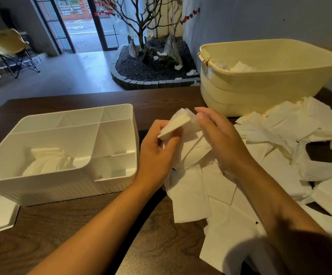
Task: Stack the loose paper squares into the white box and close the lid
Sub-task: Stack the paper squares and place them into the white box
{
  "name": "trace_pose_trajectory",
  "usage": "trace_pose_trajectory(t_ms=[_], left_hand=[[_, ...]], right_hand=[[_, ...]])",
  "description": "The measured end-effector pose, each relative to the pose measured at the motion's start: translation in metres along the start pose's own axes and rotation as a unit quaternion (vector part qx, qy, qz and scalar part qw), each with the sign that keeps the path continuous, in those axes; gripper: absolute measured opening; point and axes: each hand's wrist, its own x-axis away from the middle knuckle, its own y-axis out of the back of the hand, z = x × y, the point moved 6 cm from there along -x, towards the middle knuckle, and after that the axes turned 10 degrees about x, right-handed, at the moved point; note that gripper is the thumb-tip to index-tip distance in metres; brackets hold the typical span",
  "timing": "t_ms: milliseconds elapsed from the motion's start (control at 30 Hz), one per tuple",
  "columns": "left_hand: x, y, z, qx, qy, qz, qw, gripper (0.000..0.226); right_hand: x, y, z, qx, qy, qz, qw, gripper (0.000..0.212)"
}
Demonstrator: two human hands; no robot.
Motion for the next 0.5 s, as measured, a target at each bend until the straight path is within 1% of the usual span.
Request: trace_pose_trajectory(t_ms=[33, 167, 200, 267, 300, 367, 400, 433, 500], left_hand=[[0.0, 0.001, 0.002, 0.002, 0.004, -0.008, 1.0, 0.008], [-0.003, 0.005, 0.004, 0.008, 0.015, -0.049, 0.999, 0.017], [-0.003, 0.006, 0.004, 0.01, 0.026, -0.058, 0.998, 0.018], [-0.002, 0.006, 0.009, 0.029, 0.068, -0.067, 0.995, 0.025], [-0.001, 0.005, 0.013, 0.071, 0.104, -0.068, 0.99, 0.028], [0.001, -0.001, 0.021, 0.174, 0.186, -0.063, 0.965, 0.032], [0.002, -0.002, 0.023, 0.191, 0.209, -0.058, 0.957, 0.031], [0.002, -0.003, 0.023, 0.18, 0.214, -0.045, 0.959, 0.03], [0.002, -0.008, 0.023, 0.143, 0.197, 0.001, 0.97, 0.032]], right_hand=[[0.001, 0.0, 0.001, 0.008, 0.018, 0.009, 1.0, 0.027], [0.007, -0.009, 0.001, 0.057, 0.051, 0.079, 0.994, 0.022], [0.008, -0.011, 0.0, 0.07, 0.054, 0.081, 0.993, 0.021], [0.008, -0.011, -0.001, 0.084, 0.054, 0.059, 0.993, 0.014], [0.008, -0.01, 0.001, 0.069, 0.05, 0.049, 0.995, 0.011], [0.007, -0.006, 0.005, -0.003, 0.033, 0.035, 0.999, 0.01], [0.007, -0.003, 0.006, -0.035, 0.024, 0.029, 0.999, 0.01], [0.007, -0.002, 0.007, -0.056, 0.014, 0.028, 0.998, 0.011], [0.007, -0.003, 0.005, -0.068, -0.01, 0.034, 0.997, 0.013]])
